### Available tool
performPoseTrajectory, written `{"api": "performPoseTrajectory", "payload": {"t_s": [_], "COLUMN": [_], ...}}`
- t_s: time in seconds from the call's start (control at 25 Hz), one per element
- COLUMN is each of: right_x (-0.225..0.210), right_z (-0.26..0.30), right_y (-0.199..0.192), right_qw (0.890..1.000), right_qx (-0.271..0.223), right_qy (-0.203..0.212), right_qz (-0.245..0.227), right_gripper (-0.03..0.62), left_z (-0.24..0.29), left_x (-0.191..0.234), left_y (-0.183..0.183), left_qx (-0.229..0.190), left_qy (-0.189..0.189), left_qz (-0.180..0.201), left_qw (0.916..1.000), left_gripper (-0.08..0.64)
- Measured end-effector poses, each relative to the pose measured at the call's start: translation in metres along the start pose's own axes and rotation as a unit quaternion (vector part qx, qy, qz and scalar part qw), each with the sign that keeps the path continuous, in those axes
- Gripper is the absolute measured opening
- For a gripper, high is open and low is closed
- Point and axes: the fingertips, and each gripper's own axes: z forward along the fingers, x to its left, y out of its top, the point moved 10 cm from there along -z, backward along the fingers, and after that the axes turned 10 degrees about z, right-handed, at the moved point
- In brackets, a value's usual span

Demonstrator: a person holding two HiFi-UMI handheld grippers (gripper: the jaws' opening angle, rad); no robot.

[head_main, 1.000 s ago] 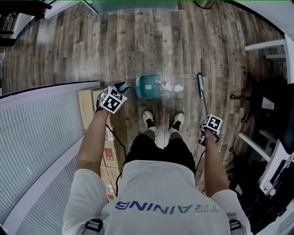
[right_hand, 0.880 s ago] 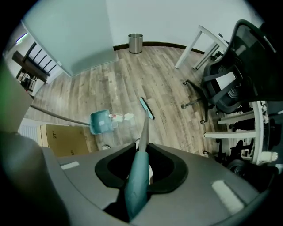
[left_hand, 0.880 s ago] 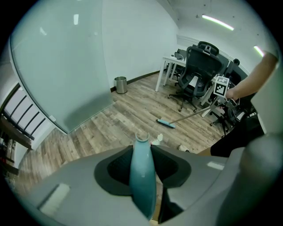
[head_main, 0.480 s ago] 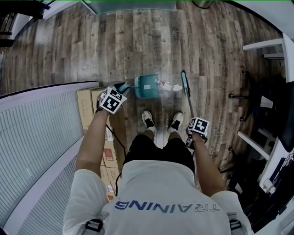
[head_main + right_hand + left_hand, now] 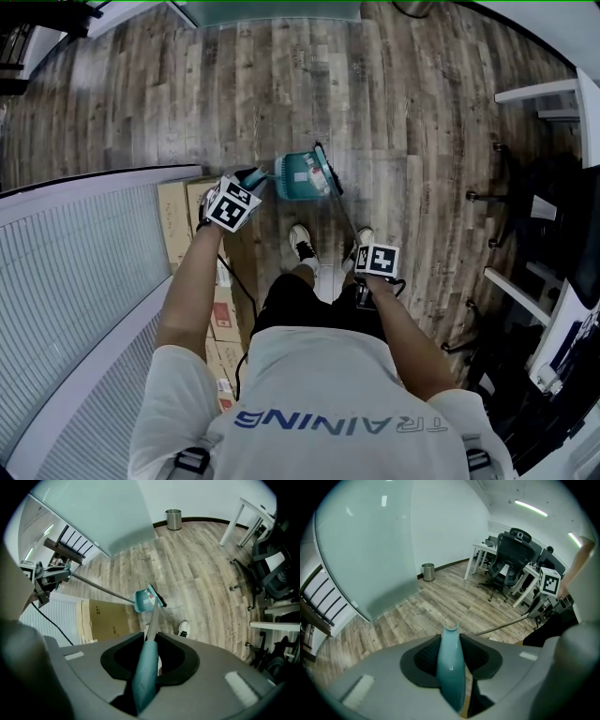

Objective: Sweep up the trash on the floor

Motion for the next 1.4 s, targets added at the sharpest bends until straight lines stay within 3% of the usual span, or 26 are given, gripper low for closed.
{"api": "performPoseTrajectory", "payload": {"t_s": [0.28, 0.44, 0.76, 0.92, 1.04, 1.24, 1.32, 1.4], "right_x": [0.029, 0.028, 0.000, -0.015, -0.027, -0.037, -0.040, -0.042], "right_z": [0.000, -0.005, -0.024, -0.038, -0.050, -0.071, -0.082, -0.093], "right_y": [-0.010, -0.007, 0.000, 0.004, 0.009, 0.022, 0.027, 0.031], "right_qw": [0.996, 0.996, 0.997, 0.997, 0.996, 0.994, 0.992, 0.990], "right_qx": [0.039, 0.034, 0.012, -0.011, -0.033, -0.072, -0.090, -0.108], "right_qy": [0.082, 0.075, 0.078, 0.080, 0.080, 0.082, 0.083, 0.086], "right_qz": [0.003, -0.021, -0.018, -0.006, 0.009, 0.024, 0.025, 0.029], "right_gripper": [0.109, 0.109, 0.109, 0.109, 0.109, 0.109, 0.109, 0.109], "left_z": [0.001, 0.002, -0.003, -0.012, -0.027, -0.060, -0.079, -0.100], "left_x": [-0.003, -0.003, -0.005, -0.005, -0.003, -0.004, -0.010, -0.018], "left_y": [0.000, -0.001, -0.004, -0.005, 0.003, 0.016, 0.026, 0.038], "left_qx": [0.001, 0.000, -0.001, -0.022, -0.047, -0.105, -0.139, -0.190], "left_qy": [-0.002, -0.001, 0.002, 0.028, 0.059, 0.105, 0.123, 0.133], "left_qz": [-0.001, -0.003, 0.001, -0.008, -0.016, -0.047, -0.073, -0.111], "left_qw": [1.0000, 1.0000, 1.0000, 0.9993, 0.9970, 0.9878, 0.9799, 0.9664], "left_gripper": [0.126, 0.126, 0.130, 0.235, 0.264, 0.251, 0.222, 0.185]}}
